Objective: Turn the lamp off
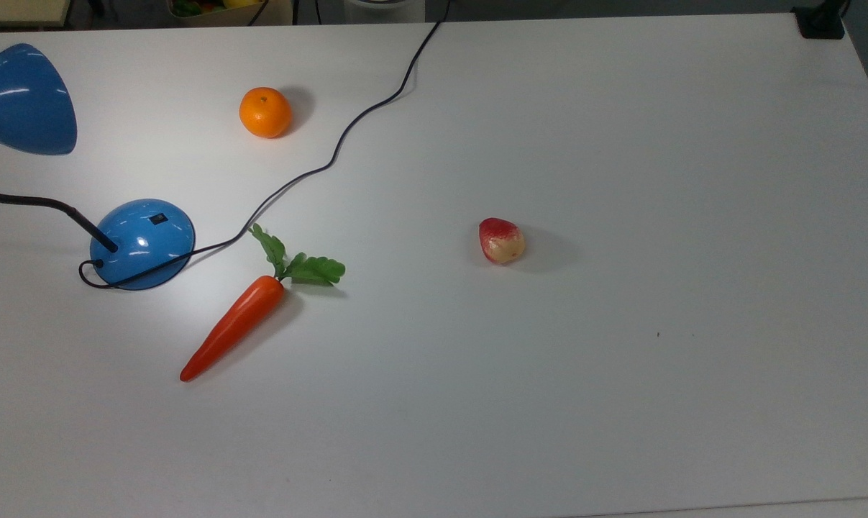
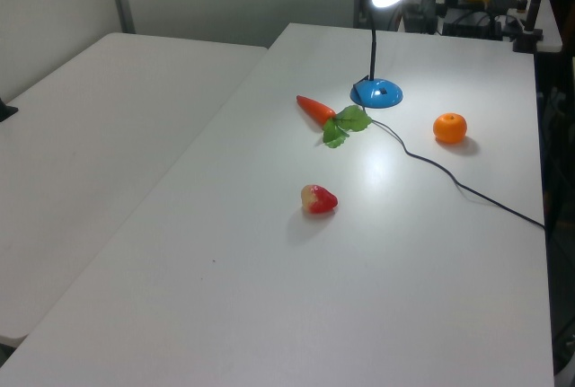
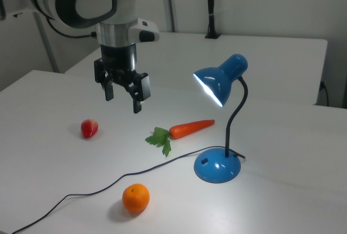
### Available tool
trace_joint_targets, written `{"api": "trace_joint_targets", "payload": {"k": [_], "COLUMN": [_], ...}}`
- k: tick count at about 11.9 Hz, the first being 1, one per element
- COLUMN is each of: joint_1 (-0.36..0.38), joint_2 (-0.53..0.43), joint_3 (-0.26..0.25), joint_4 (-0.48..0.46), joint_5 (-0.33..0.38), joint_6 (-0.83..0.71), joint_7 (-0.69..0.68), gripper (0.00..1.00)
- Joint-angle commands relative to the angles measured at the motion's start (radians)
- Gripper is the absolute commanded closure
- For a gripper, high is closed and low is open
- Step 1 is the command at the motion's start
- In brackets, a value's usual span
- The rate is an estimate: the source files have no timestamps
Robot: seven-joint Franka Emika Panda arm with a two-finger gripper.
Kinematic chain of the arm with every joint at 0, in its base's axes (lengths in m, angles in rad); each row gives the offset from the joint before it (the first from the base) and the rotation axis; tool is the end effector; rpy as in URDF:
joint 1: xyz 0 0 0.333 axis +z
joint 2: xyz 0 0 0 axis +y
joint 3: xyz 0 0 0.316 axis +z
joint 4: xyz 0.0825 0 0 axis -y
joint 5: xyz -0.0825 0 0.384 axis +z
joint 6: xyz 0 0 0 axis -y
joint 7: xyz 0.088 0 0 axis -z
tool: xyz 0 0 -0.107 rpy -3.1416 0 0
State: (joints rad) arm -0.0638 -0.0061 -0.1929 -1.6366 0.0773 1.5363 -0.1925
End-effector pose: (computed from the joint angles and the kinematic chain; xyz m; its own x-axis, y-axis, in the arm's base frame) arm 0.5306 -0.1308 0.5944 0.9951 -0.0612 -0.0774 -0.0685 -0.9931 -0.0948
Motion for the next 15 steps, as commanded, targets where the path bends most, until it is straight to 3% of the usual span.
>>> {"api": "trace_joint_targets", "payload": {"k": [1, 12, 14, 15], "joint_1": [-0.007, -0.007, -0.008, -0.011], "joint_2": [-0.025, -0.025, -0.025, -0.025], "joint_3": [0.003, 0.000, 0.001, 0.000], "joint_4": [-0.012, -0.009, -0.009, -0.009], "joint_5": [-0.001, -0.001, -0.001, 0.001], "joint_6": [-0.024, -0.056, -0.055, -0.055], "joint_7": [-0.048, -0.099, -0.108, -0.134], "gripper": [0.04, 0.04, 0.13, 0.32]}}
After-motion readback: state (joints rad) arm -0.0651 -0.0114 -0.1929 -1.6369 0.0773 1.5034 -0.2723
